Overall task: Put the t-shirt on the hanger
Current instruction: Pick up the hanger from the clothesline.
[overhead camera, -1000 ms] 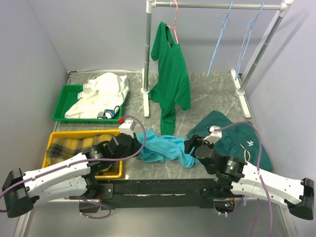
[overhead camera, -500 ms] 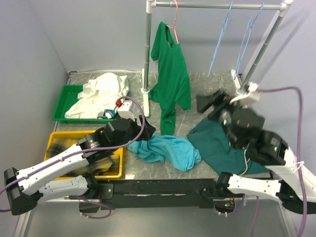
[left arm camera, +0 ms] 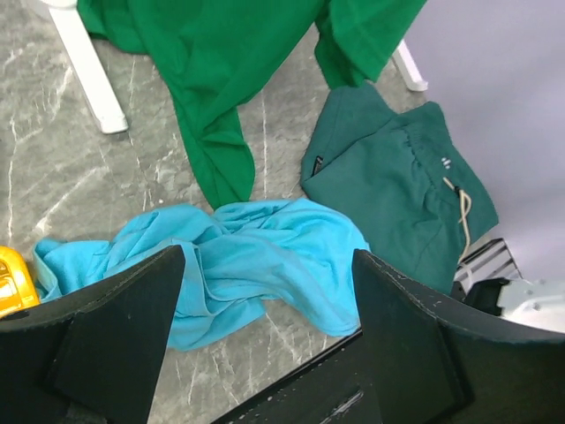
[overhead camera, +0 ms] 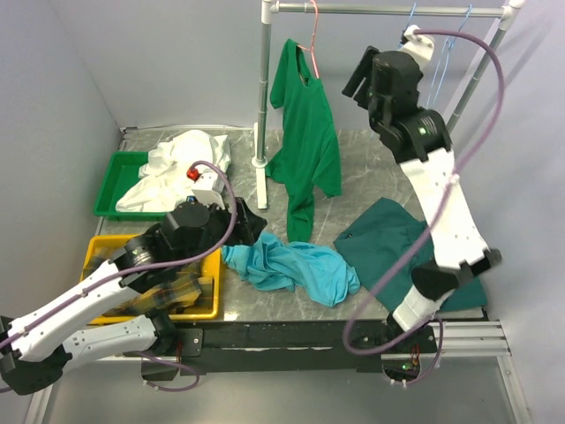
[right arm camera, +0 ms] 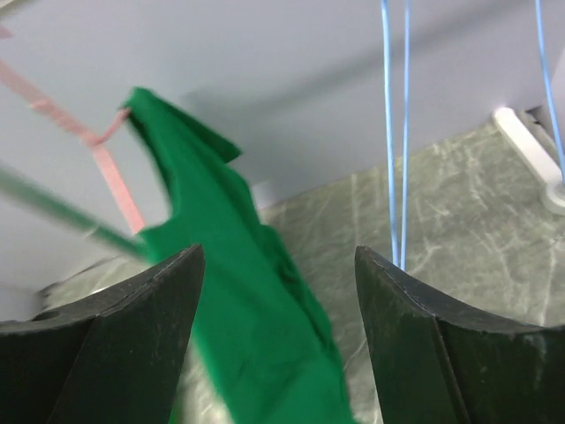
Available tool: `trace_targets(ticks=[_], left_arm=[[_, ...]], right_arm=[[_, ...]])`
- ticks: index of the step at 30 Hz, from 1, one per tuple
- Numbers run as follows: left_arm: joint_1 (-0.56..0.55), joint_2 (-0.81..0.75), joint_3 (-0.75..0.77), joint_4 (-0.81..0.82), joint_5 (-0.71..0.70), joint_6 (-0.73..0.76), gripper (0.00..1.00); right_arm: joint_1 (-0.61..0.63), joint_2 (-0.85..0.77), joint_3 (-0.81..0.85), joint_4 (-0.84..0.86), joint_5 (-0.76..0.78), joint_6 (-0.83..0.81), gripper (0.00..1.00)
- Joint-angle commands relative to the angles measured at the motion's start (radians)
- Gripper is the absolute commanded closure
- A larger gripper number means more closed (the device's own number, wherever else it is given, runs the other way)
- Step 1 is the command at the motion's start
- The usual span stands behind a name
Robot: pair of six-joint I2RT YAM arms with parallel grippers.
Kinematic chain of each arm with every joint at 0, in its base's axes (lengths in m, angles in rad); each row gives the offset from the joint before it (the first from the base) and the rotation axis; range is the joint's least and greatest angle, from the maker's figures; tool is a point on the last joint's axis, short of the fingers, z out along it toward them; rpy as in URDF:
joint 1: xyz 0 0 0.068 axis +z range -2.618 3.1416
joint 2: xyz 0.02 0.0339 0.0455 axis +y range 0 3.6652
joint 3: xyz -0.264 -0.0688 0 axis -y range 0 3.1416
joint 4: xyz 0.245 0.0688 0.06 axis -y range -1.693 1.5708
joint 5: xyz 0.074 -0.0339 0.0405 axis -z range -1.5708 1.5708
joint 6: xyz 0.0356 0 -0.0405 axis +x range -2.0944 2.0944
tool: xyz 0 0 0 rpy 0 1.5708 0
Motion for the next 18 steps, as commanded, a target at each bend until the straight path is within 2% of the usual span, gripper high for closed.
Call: trace_targets(ticks=[1,7,18], left_arm=[[0.006,-0.032,0.058,-0.038,0.012,0.033,0.18],[0.006,-0.052,0.038,-0.038,0.017,0.035,0.17],[0.005,-0.037,0.04,-0.024,0.031,0.038,0.18]], right_arm=[[-0.055,0.081,0.116,-0.055,0.018,-0.025,0.24],[-0.071,0.034,-0.007,0.062,0.048,-0.059,0.24],[-0.11,0.078,-0.032,0.106,0.091,-0.105,0.24]])
